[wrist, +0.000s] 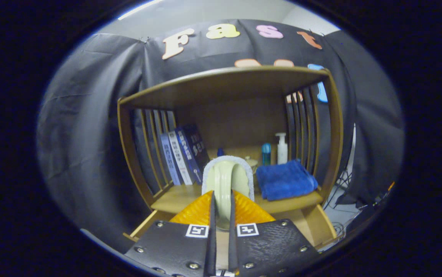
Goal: Pull open the drawer, take out the items inside it, and place them on the countertop above the cabinet.
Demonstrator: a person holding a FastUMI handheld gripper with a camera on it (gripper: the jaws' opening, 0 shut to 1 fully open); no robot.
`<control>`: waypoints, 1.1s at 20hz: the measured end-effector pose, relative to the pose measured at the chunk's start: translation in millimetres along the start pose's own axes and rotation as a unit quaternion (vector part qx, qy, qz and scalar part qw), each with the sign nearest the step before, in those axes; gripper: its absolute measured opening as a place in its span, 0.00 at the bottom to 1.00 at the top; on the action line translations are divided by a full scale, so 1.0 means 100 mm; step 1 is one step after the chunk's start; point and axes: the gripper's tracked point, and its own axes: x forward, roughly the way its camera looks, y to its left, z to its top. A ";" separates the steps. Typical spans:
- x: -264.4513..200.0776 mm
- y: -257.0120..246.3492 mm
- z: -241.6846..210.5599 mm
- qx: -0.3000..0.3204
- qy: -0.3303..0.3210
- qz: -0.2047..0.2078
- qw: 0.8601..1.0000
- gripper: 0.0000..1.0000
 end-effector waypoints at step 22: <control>1.95 -0.36 -1.10 0.106 0.162 -0.066 0.979 0.13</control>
